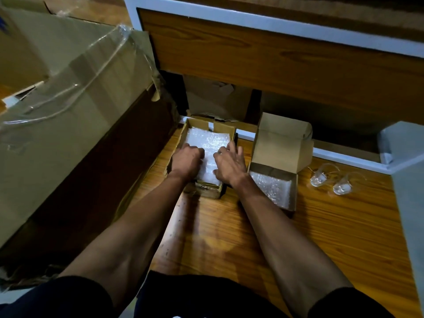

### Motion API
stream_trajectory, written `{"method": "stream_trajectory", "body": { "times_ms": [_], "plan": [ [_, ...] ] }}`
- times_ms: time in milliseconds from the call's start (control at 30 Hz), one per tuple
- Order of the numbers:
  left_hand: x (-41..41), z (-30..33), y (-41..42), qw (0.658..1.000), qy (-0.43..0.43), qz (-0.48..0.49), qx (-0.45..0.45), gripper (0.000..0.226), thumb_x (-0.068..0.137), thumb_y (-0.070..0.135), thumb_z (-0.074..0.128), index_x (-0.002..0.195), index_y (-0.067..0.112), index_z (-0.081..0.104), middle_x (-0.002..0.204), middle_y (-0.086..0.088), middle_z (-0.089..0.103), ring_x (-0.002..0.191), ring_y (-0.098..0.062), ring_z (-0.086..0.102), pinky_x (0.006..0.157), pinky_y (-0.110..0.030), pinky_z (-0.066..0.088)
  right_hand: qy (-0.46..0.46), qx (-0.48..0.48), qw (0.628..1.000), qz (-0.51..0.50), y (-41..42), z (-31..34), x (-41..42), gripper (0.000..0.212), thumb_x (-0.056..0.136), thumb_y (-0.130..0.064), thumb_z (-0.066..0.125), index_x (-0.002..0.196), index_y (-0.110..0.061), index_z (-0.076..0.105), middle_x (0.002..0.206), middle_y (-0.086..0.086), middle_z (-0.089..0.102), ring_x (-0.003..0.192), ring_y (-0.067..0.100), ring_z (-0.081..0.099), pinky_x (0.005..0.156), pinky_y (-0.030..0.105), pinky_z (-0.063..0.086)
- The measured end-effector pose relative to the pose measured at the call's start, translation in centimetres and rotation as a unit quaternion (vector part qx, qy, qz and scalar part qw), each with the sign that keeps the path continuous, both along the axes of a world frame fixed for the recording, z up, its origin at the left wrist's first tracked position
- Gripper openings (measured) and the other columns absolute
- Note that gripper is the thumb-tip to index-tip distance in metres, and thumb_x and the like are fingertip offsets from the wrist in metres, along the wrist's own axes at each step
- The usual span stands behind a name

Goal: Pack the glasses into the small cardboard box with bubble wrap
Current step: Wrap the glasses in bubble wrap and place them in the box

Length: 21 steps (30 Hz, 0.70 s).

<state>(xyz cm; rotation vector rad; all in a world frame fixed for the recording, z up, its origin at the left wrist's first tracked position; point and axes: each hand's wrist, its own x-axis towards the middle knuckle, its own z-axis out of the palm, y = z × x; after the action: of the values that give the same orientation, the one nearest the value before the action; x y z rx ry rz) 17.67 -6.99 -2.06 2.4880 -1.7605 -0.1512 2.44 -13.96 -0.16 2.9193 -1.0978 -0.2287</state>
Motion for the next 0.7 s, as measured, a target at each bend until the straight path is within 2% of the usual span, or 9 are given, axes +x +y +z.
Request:
{"method": "stream_trajectory", "body": {
  "times_ms": [133,233,367,433,467,500,600,667,700],
  "plan": [
    [0.6,0.4,0.4,0.995,0.075,0.034,-0.053,0.019,0.089,0.011,0.069,0.101,0.025,0.074,0.1,-0.006,0.072,0.095,-0.032,0.067,0.068,-0.034,0.045,-0.115,0.077,0.99,-0.041,-0.2,0.0,-0.6,0.065,0.093,-0.048,0.07,0.146,-0.018,0.049,0.15,0.006,0.049,0.135,0.031,0.036,0.106,0.047,0.033],
    [1.3,0.7,0.8,0.985,0.13,0.062,-0.097,0.015,0.09,0.013,0.07,0.095,0.027,0.067,0.092,-0.003,0.071,0.082,-0.028,0.066,0.063,-0.032,0.045,-0.262,0.181,0.938,-0.136,-0.6,0.0,-1.0,0.08,0.094,-0.056,0.068,0.157,-0.016,0.039,0.155,0.007,0.043,0.137,0.031,0.038,0.114,0.046,0.038],
    [1.4,1.5,1.8,0.964,0.171,0.091,-0.181,0.004,0.096,0.023,0.064,0.095,0.026,0.062,0.093,0.002,0.07,0.079,-0.025,0.064,0.065,-0.035,0.049,-0.414,0.259,0.822,-0.294,-0.7,1.2,-1.2,0.068,0.095,-0.062,0.065,0.144,-0.017,0.051,0.137,0.005,0.06,0.128,0.025,0.054,0.105,0.039,0.046],
    [1.2,2.1,2.3,0.953,0.188,0.08,-0.225,0.005,0.098,0.022,0.064,0.094,0.024,0.062,0.092,0.003,0.067,0.079,-0.023,0.062,0.067,-0.036,0.048,-0.443,0.304,0.781,-0.318,-0.7,1.9,-1.1,0.052,0.097,-0.069,0.054,0.115,-0.022,0.067,0.112,0.001,0.072,0.109,0.023,0.065,0.095,0.04,0.052],
    [1.1,2.3,2.6,0.946,0.203,0.067,-0.243,0.005,0.098,0.02,0.064,0.094,0.023,0.063,0.092,0.003,0.065,0.079,-0.021,0.06,0.068,-0.035,0.047,-0.452,0.329,0.768,-0.312,-0.5,2.5,-1.1,0.053,0.098,-0.074,0.047,0.096,-0.026,0.069,0.098,-0.003,0.072,0.1,0.023,0.068,0.091,0.042,0.055],
    [1.1,2.4,2.8,0.941,0.216,0.048,-0.257,0.005,0.099,0.019,0.065,0.094,0.021,0.064,0.092,0.004,0.063,0.08,-0.018,0.059,0.069,-0.034,0.046,-0.449,0.357,0.759,-0.308,-0.3,3.0,-1.0,0.059,0.096,-0.078,0.041,0.088,-0.027,0.069,0.092,-0.006,0.071,0.096,0.023,0.068,0.091,0.045,0.056],
    [1.0,2.2,3.2,0.936,0.233,-0.007,-0.263,0.004,0.1,0.022,0.066,0.098,0.019,0.065,0.096,0.005,0.057,0.086,-0.019,0.057,0.075,-0.036,0.045,-0.423,0.418,0.749,-0.293,0.0,4.2,-0.7,0.072,0.093,-0.084,0.037,0.11,-0.025,0.075,0.103,-0.007,0.071,0.106,0.025,0.066,0.098,0.045,0.053],
    [0.9,2.0,3.5,0.936,0.239,-0.019,-0.257,0.01,0.1,0.031,0.064,0.101,0.021,0.066,0.101,0.003,0.055,0.091,-0.021,0.057,0.079,-0.035,0.044,-0.438,0.447,0.729,-0.279,-0.2,4.2,-0.5,0.063,0.09,-0.078,0.052,0.114,-0.026,0.077,0.108,-0.001,0.076,0.109,0.028,0.068,0.1,0.048,0.054],
    [0.9,1.9,3.5,0.935,0.244,-0.018,-0.255,0.013,0.099,0.032,0.063,0.102,0.021,0.067,0.103,0.002,0.055,0.094,-0.021,0.057,0.08,-0.034,0.043,-0.445,0.452,0.724,-0.271,-0.6,3.7,-0.4,0.048,0.09,-0.067,0.06,0.109,-0.027,0.078,0.106,0.001,0.078,0.107,0.029,0.07,0.1,0.052,0.056]
  ]
}}
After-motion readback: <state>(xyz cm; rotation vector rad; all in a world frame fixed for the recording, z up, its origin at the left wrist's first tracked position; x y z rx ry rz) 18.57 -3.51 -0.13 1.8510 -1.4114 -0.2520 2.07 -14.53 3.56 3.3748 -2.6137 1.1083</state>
